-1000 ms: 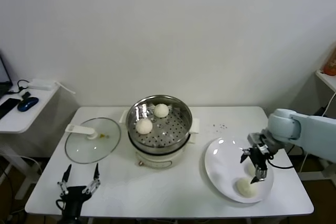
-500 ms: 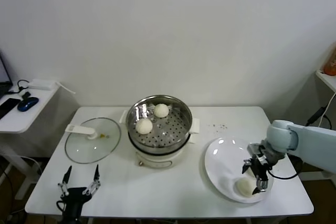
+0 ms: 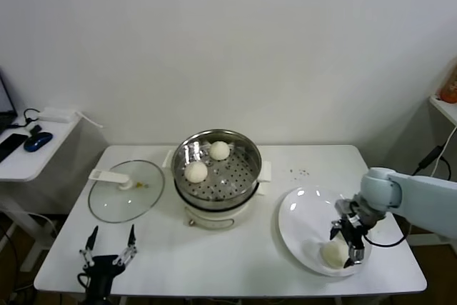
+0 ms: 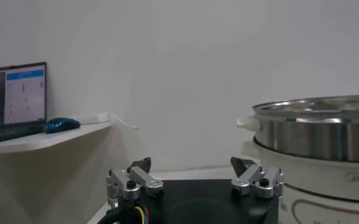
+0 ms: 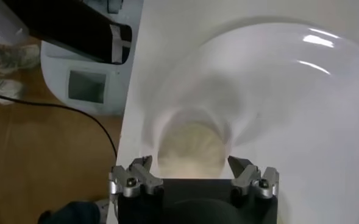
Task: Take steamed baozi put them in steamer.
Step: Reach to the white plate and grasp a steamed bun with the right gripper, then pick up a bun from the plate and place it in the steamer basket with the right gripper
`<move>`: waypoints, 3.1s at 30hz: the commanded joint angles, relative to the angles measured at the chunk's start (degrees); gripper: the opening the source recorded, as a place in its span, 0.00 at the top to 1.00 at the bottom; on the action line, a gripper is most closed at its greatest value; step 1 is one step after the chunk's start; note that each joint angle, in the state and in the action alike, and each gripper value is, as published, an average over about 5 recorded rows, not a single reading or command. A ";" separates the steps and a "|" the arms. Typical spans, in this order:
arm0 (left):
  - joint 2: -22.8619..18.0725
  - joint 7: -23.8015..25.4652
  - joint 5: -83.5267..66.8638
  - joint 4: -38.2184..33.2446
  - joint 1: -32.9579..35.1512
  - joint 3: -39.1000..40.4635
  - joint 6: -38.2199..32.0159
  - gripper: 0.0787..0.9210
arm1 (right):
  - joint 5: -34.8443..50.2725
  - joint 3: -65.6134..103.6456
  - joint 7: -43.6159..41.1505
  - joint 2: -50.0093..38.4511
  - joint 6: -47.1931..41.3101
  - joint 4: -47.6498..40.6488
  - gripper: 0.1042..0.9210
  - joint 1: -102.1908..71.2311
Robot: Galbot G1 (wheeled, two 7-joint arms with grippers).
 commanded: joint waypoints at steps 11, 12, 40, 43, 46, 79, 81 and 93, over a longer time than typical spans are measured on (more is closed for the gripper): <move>-0.08 -0.03 0.01 0.35 -0.26 0.08 0.03 0.12 | -0.24 0.78 0.12 0.69 0.00 -0.70 0.26 -1.47; -0.09 -0.02 0.02 0.35 -0.27 0.09 0.04 0.12 | -0.24 0.80 0.13 0.66 0.00 -0.67 0.26 -1.47; 0.05 0.07 0.39 -0.09 -0.24 0.02 0.46 0.12 | -20.96 0.29 -5.90 8.79 31.57 12.18 0.26 33.01; 0.06 0.04 0.44 -0.06 -0.27 -0.04 0.53 0.12 | -20.83 1.86 -5.88 12.36 34.54 13.60 0.26 36.15; 0.04 -0.03 0.43 -0.03 -0.26 -0.07 0.60 0.12 | -20.31 3.77 -5.79 16.34 36.14 14.38 0.27 37.61; 0.09 -0.29 -0.21 0.57 0.37 -1.13 0.32 0.12 | -36.92 12.62 -6.17 42.80 39.64 -1.62 0.26 11.01; 0.05 -0.29 -0.20 0.64 0.29 -1.06 0.34 0.12 | -37.34 12.75 -6.18 42.97 39.69 -1.79 0.26 10.28; 0.00 -0.32 -0.22 0.83 0.23 -1.13 0.33 0.12 | -39.45 12.99 -6.31 42.73 40.71 -2.55 0.24 8.07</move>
